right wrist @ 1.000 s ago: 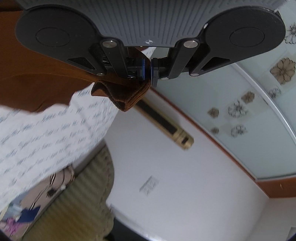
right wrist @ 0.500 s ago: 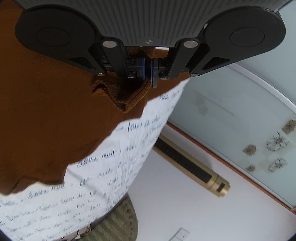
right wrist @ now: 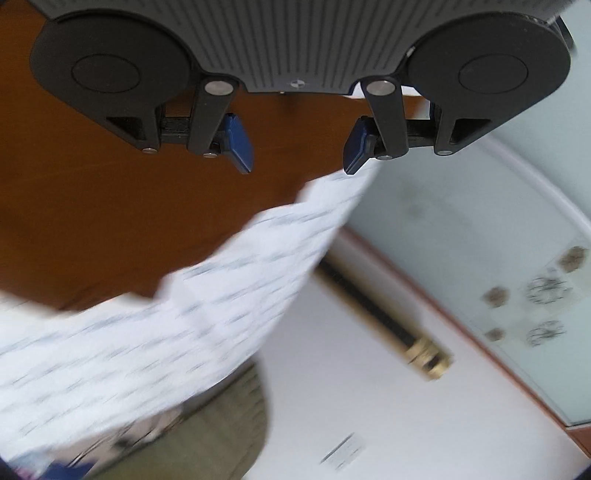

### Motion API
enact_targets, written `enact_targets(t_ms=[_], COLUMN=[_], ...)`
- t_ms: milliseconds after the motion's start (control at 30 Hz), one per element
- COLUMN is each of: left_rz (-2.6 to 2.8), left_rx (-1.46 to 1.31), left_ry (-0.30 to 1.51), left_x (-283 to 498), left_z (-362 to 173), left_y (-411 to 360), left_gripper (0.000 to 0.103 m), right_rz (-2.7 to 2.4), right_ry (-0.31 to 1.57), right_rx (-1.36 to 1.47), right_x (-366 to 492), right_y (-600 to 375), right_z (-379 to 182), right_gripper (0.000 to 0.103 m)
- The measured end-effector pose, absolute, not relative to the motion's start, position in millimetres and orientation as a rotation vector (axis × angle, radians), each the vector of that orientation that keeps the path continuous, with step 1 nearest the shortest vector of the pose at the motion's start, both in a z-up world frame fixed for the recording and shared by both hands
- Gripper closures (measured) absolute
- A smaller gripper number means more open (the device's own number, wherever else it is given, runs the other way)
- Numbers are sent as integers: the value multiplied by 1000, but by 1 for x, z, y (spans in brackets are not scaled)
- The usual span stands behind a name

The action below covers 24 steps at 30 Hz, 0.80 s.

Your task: Fold small clothes

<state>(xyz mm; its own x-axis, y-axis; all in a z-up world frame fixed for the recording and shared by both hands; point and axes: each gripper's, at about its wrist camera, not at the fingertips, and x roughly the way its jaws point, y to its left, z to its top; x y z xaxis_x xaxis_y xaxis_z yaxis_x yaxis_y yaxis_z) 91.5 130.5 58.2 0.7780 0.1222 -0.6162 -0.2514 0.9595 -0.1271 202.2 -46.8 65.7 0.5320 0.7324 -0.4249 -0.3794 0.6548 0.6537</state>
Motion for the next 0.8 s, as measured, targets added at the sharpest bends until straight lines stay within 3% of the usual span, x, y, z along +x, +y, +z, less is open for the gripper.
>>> enact_targets(t_ms=[133,400,500,567,600,800], left_rz=[196,287,301,306,307,315], left_rx=[-176,-129,-65,-52,-56,-131], left_ry=[675,737,740,739,739,729], left_x=[122,144,144,147,147,152], left_z=[49,20,17,18,18,23], left_y=[123,128,120,120,120,143], left_gripper=[3,3,3,3,3,3], right_rz=[471,329,197,139,138,203], right_ry=[692,776,792,784,782,721], right_rx=[417,666,720,786,821,734], right_x=[177,180,195,203,205,188], right_y=[-118,-226,-242,-256,-262,-251], right_z=[63,25,3,-12,-17,11], right_gripper=[47,48,54,71,73,65])
